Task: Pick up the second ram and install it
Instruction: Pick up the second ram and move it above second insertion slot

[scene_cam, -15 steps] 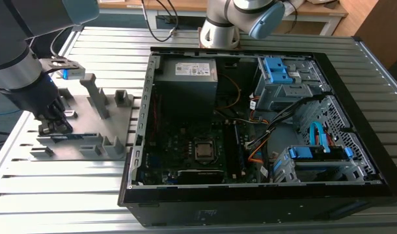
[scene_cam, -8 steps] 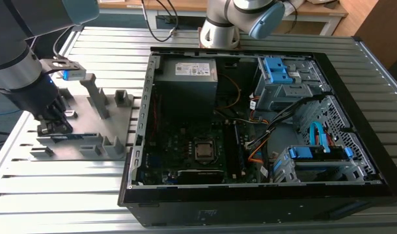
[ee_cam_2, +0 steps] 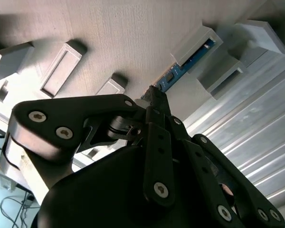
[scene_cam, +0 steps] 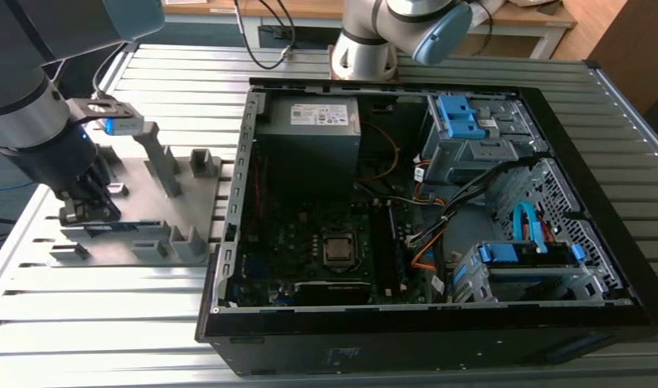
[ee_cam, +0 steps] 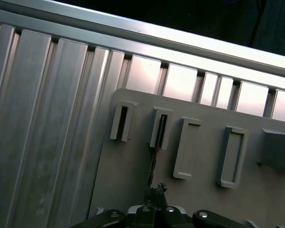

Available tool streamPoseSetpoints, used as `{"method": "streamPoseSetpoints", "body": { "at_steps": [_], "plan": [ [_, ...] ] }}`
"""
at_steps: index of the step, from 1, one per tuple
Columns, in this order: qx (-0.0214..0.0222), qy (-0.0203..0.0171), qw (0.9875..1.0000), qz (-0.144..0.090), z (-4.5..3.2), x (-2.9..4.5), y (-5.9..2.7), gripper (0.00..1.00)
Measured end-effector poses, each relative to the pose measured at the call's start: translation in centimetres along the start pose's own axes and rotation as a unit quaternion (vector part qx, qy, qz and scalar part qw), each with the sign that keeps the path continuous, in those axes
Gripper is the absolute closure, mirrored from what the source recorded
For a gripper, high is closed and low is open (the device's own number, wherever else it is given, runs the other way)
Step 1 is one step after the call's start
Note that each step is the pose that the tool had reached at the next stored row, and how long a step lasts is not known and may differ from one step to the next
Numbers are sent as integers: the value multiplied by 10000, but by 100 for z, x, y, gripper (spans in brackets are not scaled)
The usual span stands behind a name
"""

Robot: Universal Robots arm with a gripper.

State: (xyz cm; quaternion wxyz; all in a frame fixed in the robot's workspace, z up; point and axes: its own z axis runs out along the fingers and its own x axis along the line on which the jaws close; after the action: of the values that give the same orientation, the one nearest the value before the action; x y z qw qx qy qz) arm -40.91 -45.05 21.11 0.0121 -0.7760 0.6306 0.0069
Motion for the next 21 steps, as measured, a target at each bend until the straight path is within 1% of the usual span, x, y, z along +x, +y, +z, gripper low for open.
{"method": "streamPoseSetpoints", "body": {
  "at_steps": [3,6,12,13,14,16,17,18,21],
  "plan": [
    [4,2,9999,164,1,0,0,90],
    [10,4,9993,378,3,0,0,90],
    [11,4,9992,403,3,0,0,90],
    [11,4,9992,403,3,0,0,89],
    [11,4,9992,402,3,0,0,83],
    [11,4,9992,402,3,0,0,83],
    [10,4,9992,402,3,0,0,76],
    [11,4,9991,418,4,4,2,76],
    [16,7,9980,625,8,5,1,76]
  ]
}}
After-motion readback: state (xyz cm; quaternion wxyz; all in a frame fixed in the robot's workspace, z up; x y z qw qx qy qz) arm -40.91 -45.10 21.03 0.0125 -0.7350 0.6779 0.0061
